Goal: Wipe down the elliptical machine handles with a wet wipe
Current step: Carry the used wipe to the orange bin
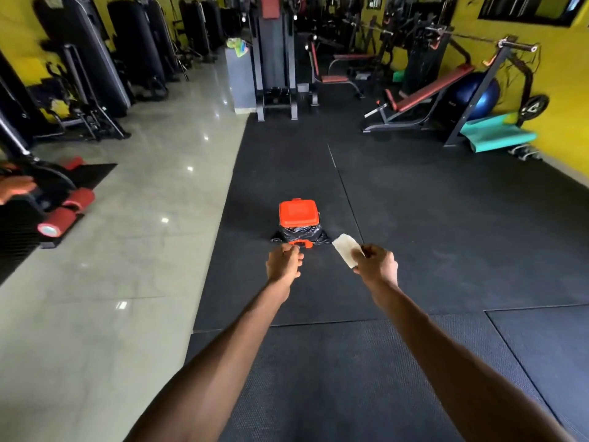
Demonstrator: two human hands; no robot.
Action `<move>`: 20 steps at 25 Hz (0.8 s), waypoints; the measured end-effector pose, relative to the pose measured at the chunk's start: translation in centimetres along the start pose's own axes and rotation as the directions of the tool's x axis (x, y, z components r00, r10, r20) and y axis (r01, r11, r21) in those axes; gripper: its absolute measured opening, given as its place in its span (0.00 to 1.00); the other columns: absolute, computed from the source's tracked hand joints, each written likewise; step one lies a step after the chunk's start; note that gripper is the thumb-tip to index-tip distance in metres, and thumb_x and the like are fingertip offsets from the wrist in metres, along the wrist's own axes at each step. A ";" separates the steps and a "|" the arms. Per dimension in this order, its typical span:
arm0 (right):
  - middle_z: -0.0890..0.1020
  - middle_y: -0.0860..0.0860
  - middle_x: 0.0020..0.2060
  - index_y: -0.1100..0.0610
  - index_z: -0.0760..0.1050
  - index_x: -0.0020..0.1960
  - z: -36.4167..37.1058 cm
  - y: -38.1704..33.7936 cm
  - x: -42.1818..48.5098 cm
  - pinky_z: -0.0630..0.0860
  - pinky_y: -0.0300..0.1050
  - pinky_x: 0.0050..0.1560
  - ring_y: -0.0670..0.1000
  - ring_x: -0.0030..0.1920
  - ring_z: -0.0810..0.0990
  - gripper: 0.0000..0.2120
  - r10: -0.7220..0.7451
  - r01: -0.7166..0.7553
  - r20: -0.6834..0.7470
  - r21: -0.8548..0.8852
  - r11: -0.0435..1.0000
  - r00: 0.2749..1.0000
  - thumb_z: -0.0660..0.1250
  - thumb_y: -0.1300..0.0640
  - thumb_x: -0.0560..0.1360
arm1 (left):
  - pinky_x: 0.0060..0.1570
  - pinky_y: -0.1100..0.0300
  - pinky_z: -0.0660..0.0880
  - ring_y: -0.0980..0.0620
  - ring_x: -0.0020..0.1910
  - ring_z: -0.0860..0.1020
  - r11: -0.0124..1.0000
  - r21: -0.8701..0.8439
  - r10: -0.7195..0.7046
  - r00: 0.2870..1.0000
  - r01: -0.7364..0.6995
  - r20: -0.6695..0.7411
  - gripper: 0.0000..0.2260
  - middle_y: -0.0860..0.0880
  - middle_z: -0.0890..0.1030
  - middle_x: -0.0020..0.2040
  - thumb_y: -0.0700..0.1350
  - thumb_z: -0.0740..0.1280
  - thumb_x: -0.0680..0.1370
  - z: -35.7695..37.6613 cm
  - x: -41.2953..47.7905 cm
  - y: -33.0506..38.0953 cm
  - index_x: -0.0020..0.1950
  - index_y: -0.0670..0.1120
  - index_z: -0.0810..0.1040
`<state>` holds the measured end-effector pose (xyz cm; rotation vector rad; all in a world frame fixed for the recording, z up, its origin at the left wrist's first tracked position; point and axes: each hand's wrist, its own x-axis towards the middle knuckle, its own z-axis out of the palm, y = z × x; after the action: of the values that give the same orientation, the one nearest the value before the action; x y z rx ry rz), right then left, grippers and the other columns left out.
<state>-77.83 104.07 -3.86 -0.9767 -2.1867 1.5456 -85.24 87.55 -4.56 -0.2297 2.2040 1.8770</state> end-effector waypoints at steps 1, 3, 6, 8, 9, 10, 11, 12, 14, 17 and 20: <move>0.84 0.51 0.34 0.53 0.83 0.48 1.4 -1.0 3.0 0.81 0.46 0.46 0.53 0.38 0.86 0.06 0.010 -0.010 -0.002 0.007 1.000 1.000 0.68 0.54 0.75 | 0.48 0.48 0.80 0.48 0.42 0.79 1.000 0.002 -0.010 1.000 0.010 0.003 0.11 0.46 0.82 0.43 0.42 0.61 0.82 0.6 3.1 0.9 0.41 0.50 0.77; 0.84 0.49 0.34 0.52 0.82 0.47 4.2 -2.5 9.2 0.81 0.47 0.47 0.53 0.37 0.86 0.05 0.021 -0.020 -0.006 0.032 0.999 1.000 0.68 0.55 0.75 | 0.45 0.50 0.78 0.48 0.42 0.78 0.999 0.007 -0.036 0.999 0.036 0.009 0.13 0.48 0.80 0.40 0.42 0.61 0.82 2.1 9.4 2.3 0.38 0.51 0.76; 0.84 0.50 0.36 0.50 0.81 0.45 8.2 -3.8 18.5 0.81 0.47 0.47 0.52 0.37 0.86 0.03 0.023 -0.023 -0.011 0.045 0.999 1.000 0.68 0.55 0.75 | 0.44 0.52 0.77 0.47 0.42 0.77 0.998 0.039 -0.057 0.998 0.056 0.014 0.15 0.50 0.80 0.36 0.40 0.61 0.80 4.8 18.9 3.9 0.35 0.50 0.75; 0.85 0.51 0.37 0.50 0.80 0.45 11.0 -4.1 25.6 0.82 0.49 0.49 0.53 0.39 0.87 0.03 0.018 -0.017 -0.015 0.033 0.999 1.000 0.68 0.55 0.75 | 0.47 0.50 0.81 0.45 0.44 0.81 0.995 0.079 -0.056 0.998 0.057 -0.021 0.13 0.47 0.82 0.40 0.40 0.61 0.79 6.9 26.0 4.9 0.36 0.50 0.75; 0.86 0.52 0.38 0.51 0.81 0.46 12.4 -4.4 29.1 0.82 0.51 0.50 0.55 0.41 0.87 0.03 0.023 -0.023 -0.006 0.014 1.000 1.000 0.68 0.55 0.75 | 0.48 0.48 0.82 0.43 0.47 0.82 0.993 0.098 -0.066 0.997 0.070 -0.044 0.12 0.44 0.84 0.43 0.41 0.62 0.79 8.0 29.6 5.3 0.37 0.51 0.76; 0.87 0.54 0.39 0.53 0.82 0.49 13.9 -4.6 32.8 0.81 0.53 0.51 0.56 0.43 0.87 0.05 0.037 -0.037 0.006 -0.011 0.999 0.999 0.68 0.55 0.75 | 0.47 0.48 0.83 0.42 0.49 0.83 0.989 0.115 -0.082 0.995 0.089 -0.063 0.11 0.43 0.84 0.46 0.41 0.62 0.79 8.9 33.2 5.9 0.38 0.51 0.77; 0.87 0.56 0.41 0.54 0.82 0.51 15.2 -4.7 36.1 0.81 0.54 0.52 0.57 0.45 0.86 0.07 0.053 -0.053 0.011 -0.038 0.998 0.999 0.68 0.55 0.75 | 0.47 0.48 0.83 0.42 0.50 0.83 0.985 0.135 -0.098 0.993 0.107 -0.070 0.09 0.42 0.85 0.48 0.41 0.62 0.78 9.8 36.6 6.3 0.40 0.50 0.78; 0.87 0.57 0.42 0.55 0.82 0.52 16.6 -4.9 39.2 0.81 0.55 0.52 0.58 0.46 0.86 0.08 0.070 -0.069 0.012 -0.062 0.996 0.997 0.68 0.55 0.75 | 0.47 0.48 0.83 0.42 0.49 0.83 0.982 0.149 -0.108 0.991 0.118 -0.074 0.08 0.42 0.85 0.49 0.41 0.63 0.78 10.6 40.0 6.5 0.43 0.49 0.80; 0.87 0.57 0.45 0.55 0.82 0.52 19.3 -5.4 45.0 0.81 0.55 0.53 0.59 0.48 0.86 0.08 0.078 -0.077 0.008 -0.101 0.992 0.997 0.69 0.55 0.75 | 0.47 0.46 0.83 0.43 0.46 0.83 0.980 0.160 -0.108 0.990 0.121 -0.086 0.08 0.42 0.85 0.49 0.41 0.62 0.78 11.8 46.2 6.9 0.48 0.47 0.82; 0.87 0.56 0.47 0.56 0.83 0.51 23.8 -5.8 53.1 0.82 0.56 0.52 0.59 0.45 0.87 0.07 0.074 -0.070 0.018 -0.135 0.988 0.997 0.70 0.55 0.75 | 0.48 0.45 0.82 0.44 0.44 0.82 0.968 0.206 -0.125 0.988 0.142 -0.096 0.11 0.43 0.85 0.48 0.41 0.61 0.78 13.3 55.1 6.5 0.50 0.47 0.83; 0.87 0.55 0.47 0.55 0.82 0.50 29.0 -5.3 60.8 0.82 0.56 0.51 0.59 0.43 0.87 0.07 0.090 -0.085 0.019 -0.186 0.979 0.996 0.70 0.54 0.75 | 0.52 0.44 0.82 0.42 0.51 0.83 0.949 0.263 -0.153 0.984 0.173 -0.095 0.10 0.43 0.86 0.51 0.43 0.62 0.77 14.9 64.9 4.5 0.49 0.48 0.83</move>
<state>-140.97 123.04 -18.89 -1.1279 -2.3702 1.4190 -147.59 105.12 -20.64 -0.4216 2.3773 1.4853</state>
